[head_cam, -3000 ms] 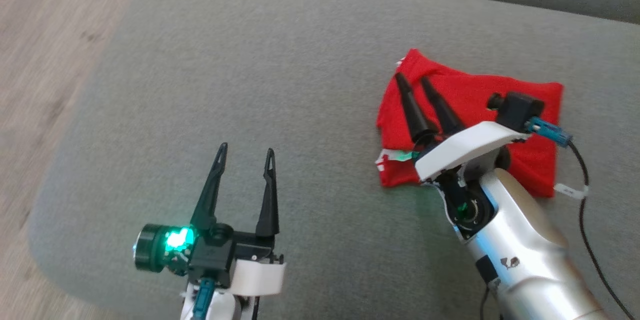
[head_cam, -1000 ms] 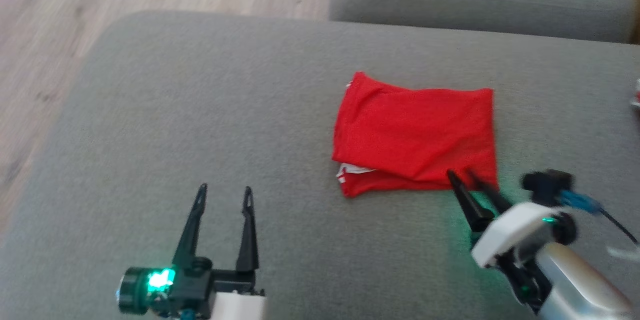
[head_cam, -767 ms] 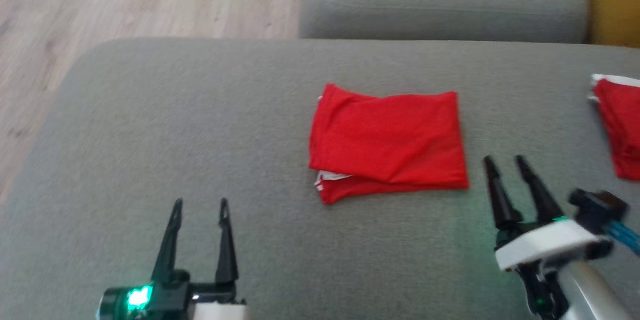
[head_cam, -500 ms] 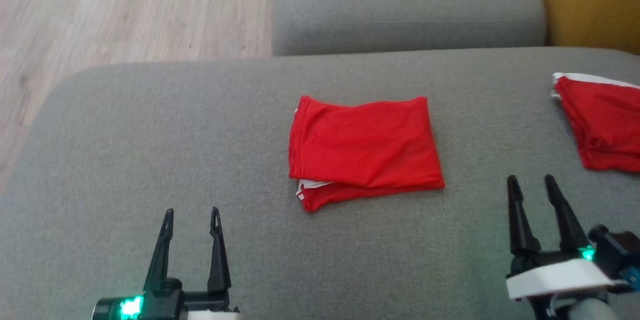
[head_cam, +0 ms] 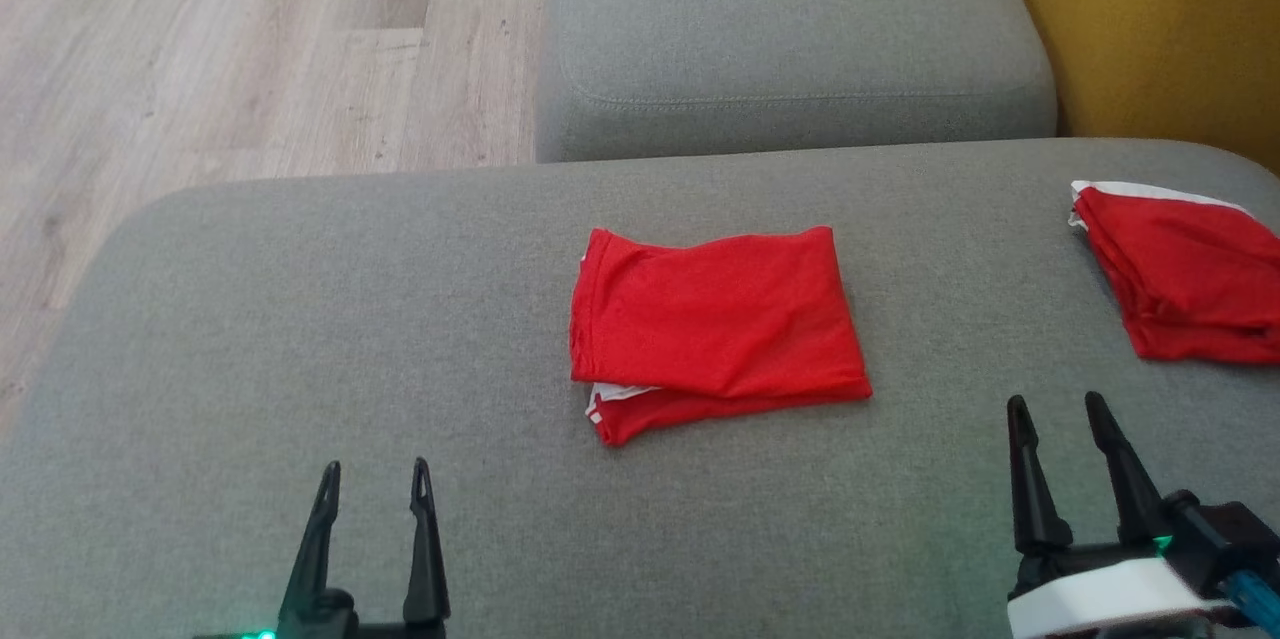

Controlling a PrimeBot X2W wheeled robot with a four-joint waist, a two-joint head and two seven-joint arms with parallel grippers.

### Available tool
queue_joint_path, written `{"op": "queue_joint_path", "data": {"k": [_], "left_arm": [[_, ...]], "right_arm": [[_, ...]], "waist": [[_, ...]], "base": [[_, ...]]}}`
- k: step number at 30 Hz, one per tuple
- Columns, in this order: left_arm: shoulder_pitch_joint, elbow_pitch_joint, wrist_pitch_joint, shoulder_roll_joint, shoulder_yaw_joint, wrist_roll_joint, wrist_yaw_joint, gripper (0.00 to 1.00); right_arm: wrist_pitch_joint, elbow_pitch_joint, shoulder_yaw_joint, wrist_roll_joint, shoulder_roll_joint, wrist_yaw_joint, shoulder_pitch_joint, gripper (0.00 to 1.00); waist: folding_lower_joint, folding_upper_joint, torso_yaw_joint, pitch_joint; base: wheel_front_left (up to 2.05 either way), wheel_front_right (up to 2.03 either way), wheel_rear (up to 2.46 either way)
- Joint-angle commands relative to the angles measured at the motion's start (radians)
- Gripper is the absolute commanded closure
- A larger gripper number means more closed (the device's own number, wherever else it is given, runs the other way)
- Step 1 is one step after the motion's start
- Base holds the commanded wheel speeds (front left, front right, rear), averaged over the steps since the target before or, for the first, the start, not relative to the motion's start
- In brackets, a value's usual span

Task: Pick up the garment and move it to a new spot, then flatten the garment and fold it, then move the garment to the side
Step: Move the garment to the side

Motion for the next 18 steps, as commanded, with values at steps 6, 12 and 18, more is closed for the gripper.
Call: {"op": "queue_joint_path", "data": {"k": [6, 12, 18], "left_arm": [[-0.026, -0.013, -0.005, -0.006, 0.036, 0.017, -0.017, 0.0], [-0.021, -0.005, -0.005, -0.006, 0.032, 0.018, -0.022, 0.0], [-0.026, -0.001, -0.005, -0.006, 0.038, 0.024, -0.026, 0.0]], "right_arm": [[-0.013, -0.023, 0.024, -0.013, -0.003, -0.001, -0.02, 0.0], [-0.013, -0.017, 0.021, -0.018, -0.002, -0.001, -0.015, 0.0], [-0.014, -0.01, 0.023, -0.019, 0.003, -0.001, -0.015, 0.0]], "waist": [[0.0001, 0.0, 0.005, -0.009], [0.0001, 0.0, 0.012, -0.017], [0.0001, 0.0, 0.014, -0.019]], "base": [[0.0, 0.0, 0.0], [0.0, 0.0, 0.0], [0.0, 0.0, 0.0]]}}
